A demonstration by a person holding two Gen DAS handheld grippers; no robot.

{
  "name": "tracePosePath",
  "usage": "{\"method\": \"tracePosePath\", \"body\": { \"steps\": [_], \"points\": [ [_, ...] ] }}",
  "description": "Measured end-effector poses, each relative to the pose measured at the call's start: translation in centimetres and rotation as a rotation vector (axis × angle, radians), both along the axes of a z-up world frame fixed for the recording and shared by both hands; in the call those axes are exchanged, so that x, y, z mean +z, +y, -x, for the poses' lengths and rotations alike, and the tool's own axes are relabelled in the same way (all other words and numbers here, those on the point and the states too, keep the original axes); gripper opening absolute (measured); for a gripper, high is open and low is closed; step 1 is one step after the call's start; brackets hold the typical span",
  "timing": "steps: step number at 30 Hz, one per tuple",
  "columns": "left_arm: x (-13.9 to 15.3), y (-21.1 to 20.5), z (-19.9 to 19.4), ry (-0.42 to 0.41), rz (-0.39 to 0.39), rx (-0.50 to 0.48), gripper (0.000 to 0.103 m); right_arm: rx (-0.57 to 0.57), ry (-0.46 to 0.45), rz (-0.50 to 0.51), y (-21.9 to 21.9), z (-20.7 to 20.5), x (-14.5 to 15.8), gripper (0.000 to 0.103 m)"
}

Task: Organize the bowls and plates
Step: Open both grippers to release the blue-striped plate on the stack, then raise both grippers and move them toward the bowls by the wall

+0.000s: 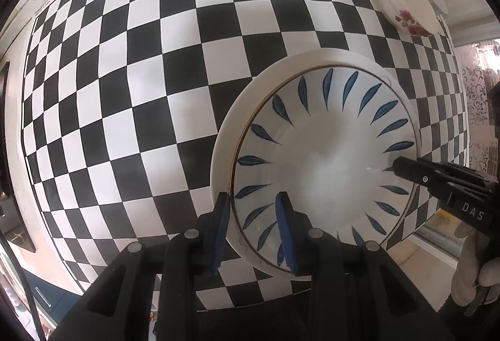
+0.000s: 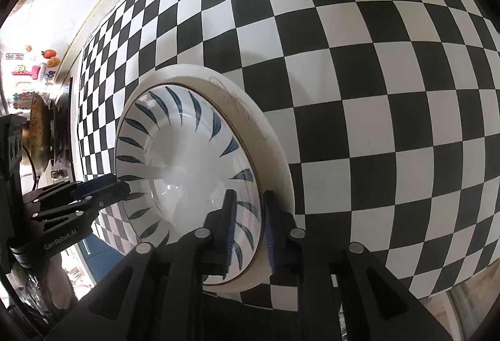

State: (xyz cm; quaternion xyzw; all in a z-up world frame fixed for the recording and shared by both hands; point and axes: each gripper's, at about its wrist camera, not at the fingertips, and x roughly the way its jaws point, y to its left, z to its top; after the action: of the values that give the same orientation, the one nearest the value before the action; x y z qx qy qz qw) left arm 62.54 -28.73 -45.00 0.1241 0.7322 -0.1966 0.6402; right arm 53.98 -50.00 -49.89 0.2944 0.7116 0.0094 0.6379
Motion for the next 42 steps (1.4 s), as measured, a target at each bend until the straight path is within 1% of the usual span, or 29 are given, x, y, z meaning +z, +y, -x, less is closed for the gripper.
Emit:
{"method": "tracePosePath", "body": {
  "steps": [3, 7, 10, 11, 13, 15, 16, 17, 19, 22, 23, 24, 25, 26, 27, 28, 33, 34, 35, 40, 42],
  "points": [
    [0.4, 0.1, 0.0, -0.003, 0.006, 0.013, 0.028, -0.004, -0.012, 0.005, 0.0, 0.0, 0.8, 0.036],
    [1.5, 0.7, 0.3, -0.025, 0.012, 0.022, 0.028, 0.001, -0.034, 0.05, 0.0, 0.0, 2.5, 0.038],
    [2.5, 0.9, 0.7, -0.044, 0.018, 0.028, 0.028, 0.028, -0.048, 0.112, 0.7, 0.0, 4.0, 0.039],
    [2.8, 1.0, 0.9, -0.054, 0.014, 0.028, 0.028, 0.034, -0.052, 0.125, 1.0, 0.0, 4.5, 0.041],
    [3.7, 1.3, 1.1, -0.082, 0.004, 0.034, 0.028, 0.051, -0.068, 0.155, 1.8, 0.3, 5.7, 0.052],
    [4.6, 1.6, 1.3, -0.114, -0.006, 0.043, 0.028, 0.058, -0.087, 0.172, 2.4, 0.5, 6.8, 0.083],
    [5.2, 1.8, 1.4, -0.135, -0.009, 0.047, 0.028, 0.06, -0.095, 0.179, 2.7, 0.6, 7.5, 0.088],
    [5.7, 1.9, 1.5, -0.153, -0.013, 0.048, 0.028, 0.058, -0.104, 0.185, 3.2, 0.8, 8.3, 0.09],
    [6.8, 2.4, 1.6, -0.182, -0.007, 0.05, 0.029, 0.055, -0.125, 0.199, 3.7, 1.0, 9.7, 0.09],
    [8.4, 2.7, 1.3, -0.218, -0.004, 0.039, 0.036, 0.033, -0.146, 0.248, 4.0, 1.6, 12.1, 0.09],
    [9.0, 2.7, 1.3, -0.236, -0.004, 0.039, 0.04, 0.023, -0.158, 0.266, 4.0, 1.8, 13.2, 0.09],
    [9.7, 2.9, 1.4, -0.26, -0.007, 0.035, 0.054, 0.015, -0.167, 0.281, 4.1, 2.0, 14.0, 0.091],
    [10.3, 2.7, 1.5, -0.278, -0.01, 0.031, 0.073, 0.007, -0.175, 0.299, 4.1, 2.1, 15.0, 0.091],
    [10.9, 2.8, 1.7, -0.288, -0.004, 0.027, 0.081, -0.002, -0.186, 0.317, 4.2, 2.4, 16.1, 0.091],
    [11.7, 2.9, 1.9, -0.296, 0.011, 0.028, 0.083, -0.009, -0.193, 0.331, 4.2, 2.6, 17.0, 0.091],
    [12.3, 3.1, 2.1, -0.222, -0.033, 0.037, 0.083, -0.017, -0.199, 0.351, 4.3, 2.9, 18.1, 0.091],
    [15.4, 3.1, 3.4, -0.244, -0.001, 0.036, 0.083, -0.027, -0.236, 0.396, 5.0, 3.8, 22.1, 0.091],
    [16.1, 3.3, 3.7, -0.252, -0.005, 0.05, 0.083, -0.027, -0.244, 0.4, 5.2, 4.1, 22.9, 0.091],
    [16.6, 3.4, 3.9, -0.266, 0.01, 0.055, 0.083, -0.03, -0.252, 0.406, 5.4, 4.4, 23.8, 0.091],
    [19.4, 4.2, 5.1, -0.267, 0.02, 0.068, 0.083, -0.025, -0.294, 0.435, 6.6, 5.5, 27.5, 0.091],
    [20.6, 4.6, 5.3, -0.273, 0.032, 0.079, 0.083, -0.025, -0.304, 0.441, 6.9, 5.7, 28.4, 0.091]
  ]
}}
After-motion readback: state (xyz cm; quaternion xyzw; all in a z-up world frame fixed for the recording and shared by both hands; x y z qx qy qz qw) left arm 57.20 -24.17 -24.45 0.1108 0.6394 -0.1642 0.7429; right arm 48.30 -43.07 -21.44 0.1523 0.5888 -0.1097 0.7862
